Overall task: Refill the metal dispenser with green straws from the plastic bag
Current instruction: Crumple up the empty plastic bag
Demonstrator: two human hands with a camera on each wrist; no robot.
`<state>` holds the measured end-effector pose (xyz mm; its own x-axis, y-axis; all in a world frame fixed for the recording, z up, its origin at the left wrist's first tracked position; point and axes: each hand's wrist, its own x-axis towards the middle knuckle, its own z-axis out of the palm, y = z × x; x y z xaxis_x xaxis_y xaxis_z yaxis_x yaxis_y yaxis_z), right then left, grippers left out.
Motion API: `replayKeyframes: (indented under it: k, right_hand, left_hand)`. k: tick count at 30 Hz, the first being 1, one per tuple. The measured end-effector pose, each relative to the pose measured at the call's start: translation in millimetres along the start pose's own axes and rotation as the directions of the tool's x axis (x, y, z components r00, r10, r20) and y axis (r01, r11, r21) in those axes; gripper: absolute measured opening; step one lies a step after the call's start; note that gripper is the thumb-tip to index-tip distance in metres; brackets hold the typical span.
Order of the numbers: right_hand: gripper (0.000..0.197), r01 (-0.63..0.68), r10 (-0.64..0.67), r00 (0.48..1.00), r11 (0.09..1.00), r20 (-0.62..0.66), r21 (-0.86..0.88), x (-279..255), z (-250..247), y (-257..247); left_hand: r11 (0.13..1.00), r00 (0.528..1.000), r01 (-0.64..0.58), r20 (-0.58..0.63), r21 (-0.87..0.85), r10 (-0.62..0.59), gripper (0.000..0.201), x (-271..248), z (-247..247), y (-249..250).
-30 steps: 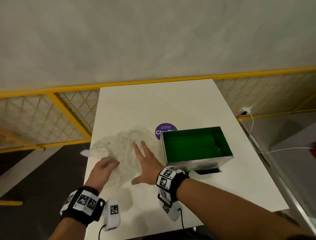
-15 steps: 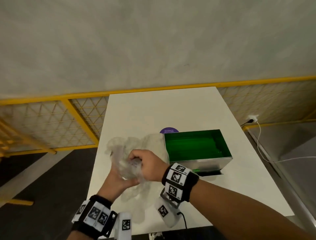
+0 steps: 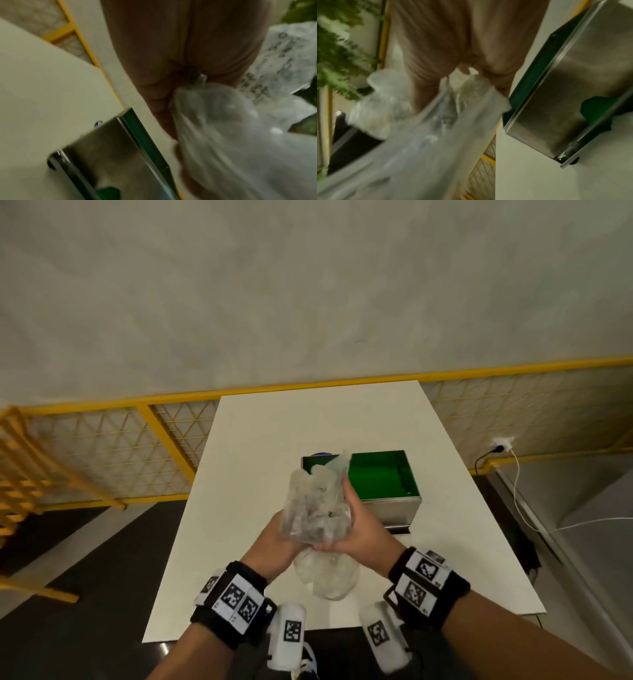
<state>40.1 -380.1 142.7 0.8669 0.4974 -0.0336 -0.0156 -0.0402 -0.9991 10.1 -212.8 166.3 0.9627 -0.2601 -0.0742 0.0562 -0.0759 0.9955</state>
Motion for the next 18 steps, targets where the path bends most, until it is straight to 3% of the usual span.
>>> replayKeyframes:
  k: [2, 4, 6, 8, 11, 13, 15, 16, 18]
  right_hand:
    - [0.098, -0.032, 0.031, 0.999, 0.999, -0.042, -0.013, -4.9, -14.7, -3.6]
    - [0.071, -0.013, -0.008, 0.99, 0.989, -0.14, -0.147, -7.5, -31.8, -4.6]
    - [0.058, 0.055, -0.129, 0.967, 0.948, -0.221, -0.312, -10.5, -40.4, -3.6]
    - [0.047, 0.16, -0.275, 0.939, 0.88, -0.205, -0.448, -12.7, -34.1, 0.6]
    - [0.031, 0.228, -0.297, 0.949, 0.876, -0.103, -0.425, -20.6, -6.7, 9.9]
    - [0.031, 0.215, -0.239, 0.971, 0.901, -0.019, -0.377, -30.6, -0.3, 10.8]
    - [0.043, 0.146, -0.157, 0.988, 0.92, -0.001, -0.363, -41.9, -9.8, 10.7]
    - [0.052, 0.081, -0.103, 0.992, 0.959, -0.066, -0.273, -48.1, -14.6, 9.0]
    - [0.086, -0.06, 0.073, 0.981, 0.995, -0.177, 0.074, -56.3, -13.1, 2.0]
  left_hand:
    - [0.997, 0.997, 0.071, 0.037, -0.009, -0.071, 0.047, -4.1, 2.9, -5.4]
    - [0.988, 0.988, 0.144, 0.06, -0.05, -0.141, 0.071, -9.8, -4.0, -16.6]
    - [0.961, 0.973, 0.218, 0.116, -0.168, -0.2, 0.097, -17.8, -6.3, -29.7]
    - [0.872, 0.939, 0.333, 0.214, -0.36, -0.27, 0.11, -20.7, 3.6, -33.9]
    - [0.751, 0.919, 0.394, 0.249, -0.53, -0.306, 0.093, -13.4, 26.4, -27.3]
    - [0.798, 0.958, 0.283, 0.113, -0.532, -0.264, 0.065, -5.0, 32.9, -21.1]
    - [0.874, 0.982, 0.136, -0.051, -0.466, -0.18, 0.047, 3.1, 27.9, -20.1]
    - [0.899, 0.983, 0.082, -0.113, -0.431, -0.144, 0.041, 6.6, 23.7, -21.8]
    - [0.943, 0.985, 0.023, -0.154, -0.332, -0.078, 0.026, 8.7, 20.0, -23.8]
